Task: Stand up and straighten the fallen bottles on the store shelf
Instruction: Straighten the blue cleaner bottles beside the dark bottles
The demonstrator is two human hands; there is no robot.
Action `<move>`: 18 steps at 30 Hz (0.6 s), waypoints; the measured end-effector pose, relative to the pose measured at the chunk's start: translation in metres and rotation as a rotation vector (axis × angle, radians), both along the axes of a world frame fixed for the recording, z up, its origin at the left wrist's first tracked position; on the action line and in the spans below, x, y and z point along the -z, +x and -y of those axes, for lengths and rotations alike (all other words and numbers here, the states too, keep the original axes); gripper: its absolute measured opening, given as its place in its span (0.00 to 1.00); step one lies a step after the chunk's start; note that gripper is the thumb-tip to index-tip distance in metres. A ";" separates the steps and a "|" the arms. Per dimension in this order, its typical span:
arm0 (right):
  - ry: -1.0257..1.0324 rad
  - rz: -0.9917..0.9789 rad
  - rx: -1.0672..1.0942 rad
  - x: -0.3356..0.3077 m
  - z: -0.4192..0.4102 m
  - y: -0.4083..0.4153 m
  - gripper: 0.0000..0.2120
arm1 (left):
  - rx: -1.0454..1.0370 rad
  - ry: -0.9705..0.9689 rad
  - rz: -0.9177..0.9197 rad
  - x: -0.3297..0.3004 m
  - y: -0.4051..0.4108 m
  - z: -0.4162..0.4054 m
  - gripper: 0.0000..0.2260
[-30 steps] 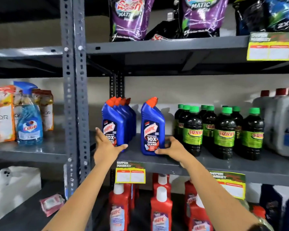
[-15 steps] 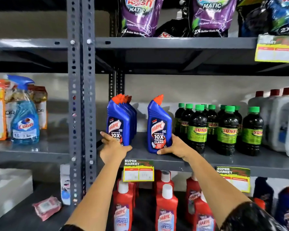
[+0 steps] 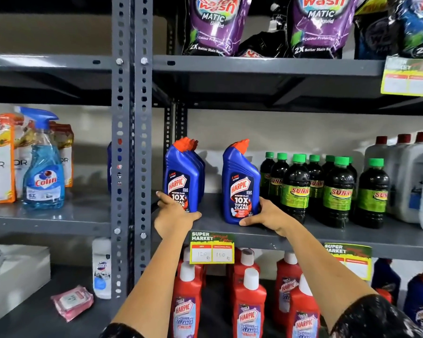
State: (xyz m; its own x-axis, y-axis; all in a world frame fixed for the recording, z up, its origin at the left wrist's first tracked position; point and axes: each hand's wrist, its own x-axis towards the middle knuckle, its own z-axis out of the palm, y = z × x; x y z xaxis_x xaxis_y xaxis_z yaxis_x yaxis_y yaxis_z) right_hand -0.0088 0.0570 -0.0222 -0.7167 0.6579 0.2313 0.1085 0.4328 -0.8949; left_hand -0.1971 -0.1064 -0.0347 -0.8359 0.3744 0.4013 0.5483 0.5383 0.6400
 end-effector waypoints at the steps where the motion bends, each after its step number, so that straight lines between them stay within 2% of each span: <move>1: 0.002 0.002 0.002 0.000 0.000 0.000 0.37 | 0.000 0.002 0.002 0.000 0.000 0.000 0.58; 14: 0.035 0.068 0.020 -0.005 0.008 0.011 0.39 | 0.013 0.086 -0.075 0.004 0.002 0.001 0.63; 16: 0.053 0.089 0.034 -0.001 0.007 0.027 0.36 | 0.025 0.155 -0.093 0.004 0.003 0.003 0.61; 18: 0.063 0.090 0.048 0.002 0.002 0.054 0.29 | 0.023 0.230 -0.126 0.006 0.005 0.006 0.58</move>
